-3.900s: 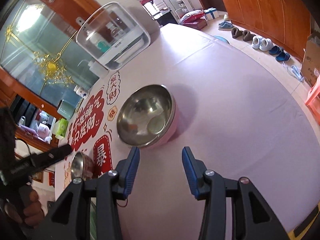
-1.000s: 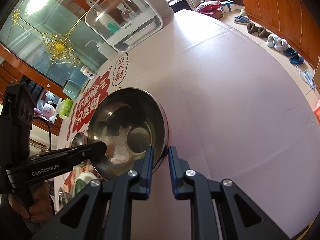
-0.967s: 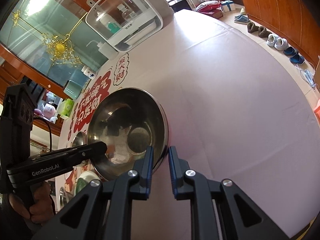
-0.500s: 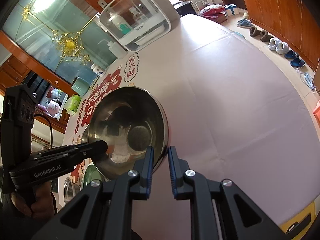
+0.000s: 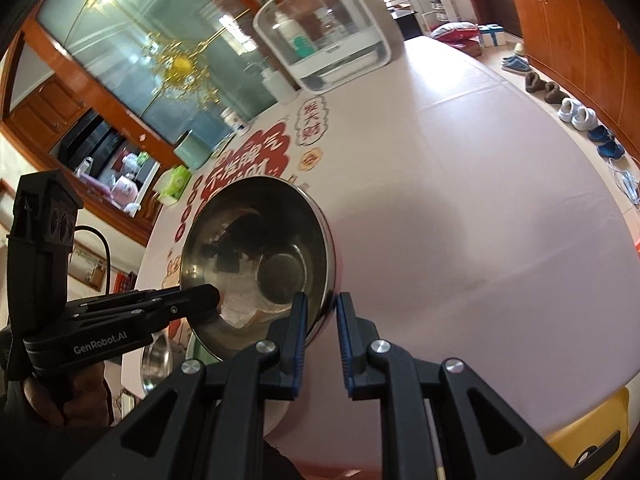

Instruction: Organize plates and bowls

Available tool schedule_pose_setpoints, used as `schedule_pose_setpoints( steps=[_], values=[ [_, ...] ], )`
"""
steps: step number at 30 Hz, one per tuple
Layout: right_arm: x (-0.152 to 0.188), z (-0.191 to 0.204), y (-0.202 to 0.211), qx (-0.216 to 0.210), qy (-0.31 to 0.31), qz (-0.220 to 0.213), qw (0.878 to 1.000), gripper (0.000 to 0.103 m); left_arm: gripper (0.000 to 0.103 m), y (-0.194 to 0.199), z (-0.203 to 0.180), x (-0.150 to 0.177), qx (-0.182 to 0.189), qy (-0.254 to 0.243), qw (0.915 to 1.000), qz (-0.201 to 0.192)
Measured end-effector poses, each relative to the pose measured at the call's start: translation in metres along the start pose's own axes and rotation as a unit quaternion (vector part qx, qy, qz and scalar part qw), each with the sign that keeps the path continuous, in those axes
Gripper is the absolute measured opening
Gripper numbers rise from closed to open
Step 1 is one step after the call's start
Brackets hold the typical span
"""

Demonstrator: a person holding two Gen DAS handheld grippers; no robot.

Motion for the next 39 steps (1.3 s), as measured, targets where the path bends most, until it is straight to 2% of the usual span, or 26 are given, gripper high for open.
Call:
schedule_pose_setpoints(
  steps=[16,39],
  values=[
    [0.018,0.112,-0.014,-0.041,0.075,0.023,0.996,0.014,0.016,0.059,0.104,0.044,-0.009,0.059,0.9980,-0.019],
    [0.038,0.240,-0.081,-0.085,0.157,0.095,0.979,0.015,0.016,0.089,0.247,0.082,-0.041,0.153,0.9872,-0.019]
  ],
)
Point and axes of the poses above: each gripper's, at about its wrist camera, not at the fingertips, and y roughly against the way its jaws point, z to its left, x to its underside, the point moved 10 cm from there along -y, roughly the way its jaws point, and after that the axes turned 14 degrees about y, right-handed, at the moved point
